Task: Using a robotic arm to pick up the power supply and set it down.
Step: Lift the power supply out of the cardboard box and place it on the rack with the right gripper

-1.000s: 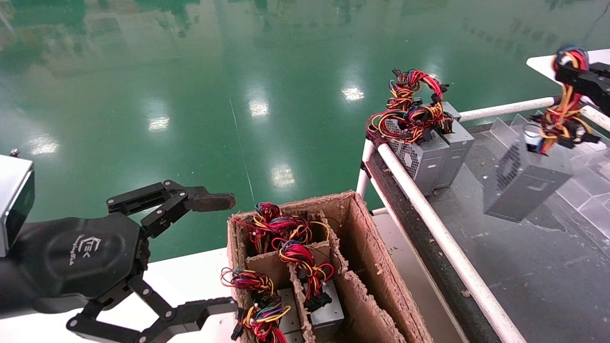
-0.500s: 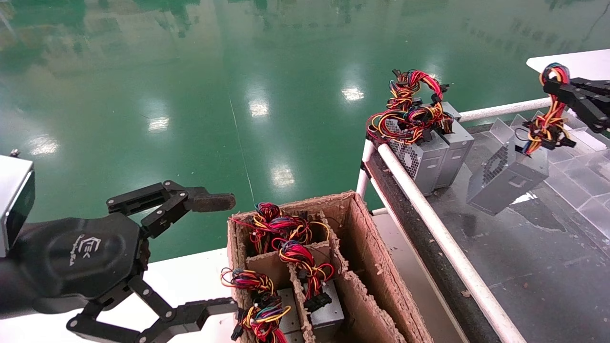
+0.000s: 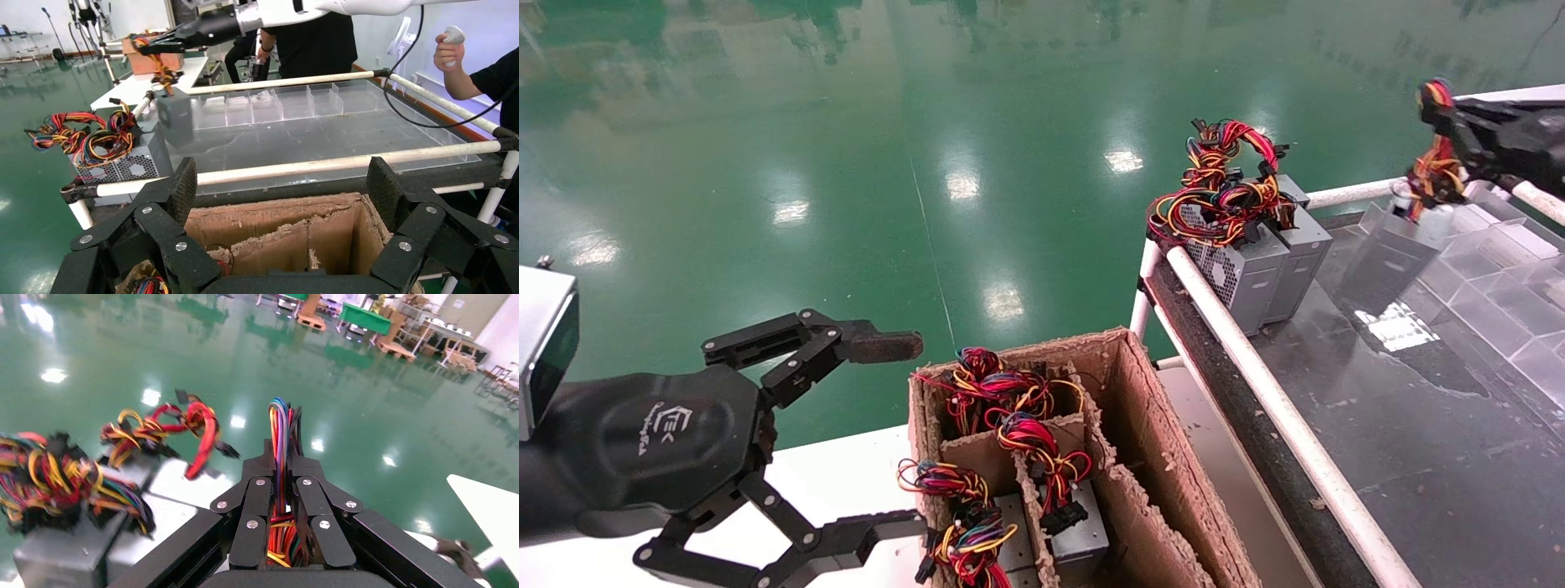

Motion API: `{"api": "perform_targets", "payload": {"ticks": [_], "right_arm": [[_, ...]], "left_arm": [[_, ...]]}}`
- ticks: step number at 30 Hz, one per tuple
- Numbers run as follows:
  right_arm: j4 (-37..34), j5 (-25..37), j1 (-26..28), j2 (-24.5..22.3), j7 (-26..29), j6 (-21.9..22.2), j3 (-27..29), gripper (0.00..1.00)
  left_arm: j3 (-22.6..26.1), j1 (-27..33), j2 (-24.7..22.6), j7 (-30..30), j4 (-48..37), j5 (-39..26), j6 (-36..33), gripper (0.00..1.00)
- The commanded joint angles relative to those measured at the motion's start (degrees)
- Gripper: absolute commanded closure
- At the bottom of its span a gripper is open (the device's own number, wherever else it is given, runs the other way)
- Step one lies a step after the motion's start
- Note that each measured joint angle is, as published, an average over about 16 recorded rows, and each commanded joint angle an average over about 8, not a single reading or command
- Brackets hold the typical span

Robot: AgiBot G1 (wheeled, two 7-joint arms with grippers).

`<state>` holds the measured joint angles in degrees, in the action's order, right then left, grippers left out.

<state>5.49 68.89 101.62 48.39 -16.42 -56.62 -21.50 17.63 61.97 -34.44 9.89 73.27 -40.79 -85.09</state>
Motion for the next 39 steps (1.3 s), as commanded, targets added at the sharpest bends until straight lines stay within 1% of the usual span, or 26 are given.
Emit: {"api": "perform_targets", "payload": {"ticks": [1,10,17,23,31,39], "right_arm": [[-1.04,0.53,1.04,1.45,0.18,1.17,-0.35,1.0],[-3.59,2.69,2.93,4.65,-0.48,4.24,-1.83,1.0],[-4.51,4.03,3.42,5.71,-1.57,6.53,-2.74,1.0],[-4.94,4.56,3.68,4.89,-2.14,6.47,-3.11,1.0],[-5.05,5.03,4.33,3.46,-2.42,4.6,-3.44,1.0],[-5.21,5.35,4.66,4.99,-2.34,5.7,-3.66,1.0]], "left_arm": [[0.0,0.0,0.0,0.0,0.0,0.0,0.0,0.0],[0.03,0.01,0.01,-0.01,0.0,0.02,0.01,0.0],[0.04,0.01,0.02,-0.02,0.0,0.03,0.02,0.0],[0.06,0.01,0.02,-0.03,0.0,0.04,0.02,0.0],[0.08,0.02,0.03,-0.04,0.0,0.05,0.03,0.0],[0.09,0.02,0.04,-0.05,0.0,0.06,0.04,0.0]]}}
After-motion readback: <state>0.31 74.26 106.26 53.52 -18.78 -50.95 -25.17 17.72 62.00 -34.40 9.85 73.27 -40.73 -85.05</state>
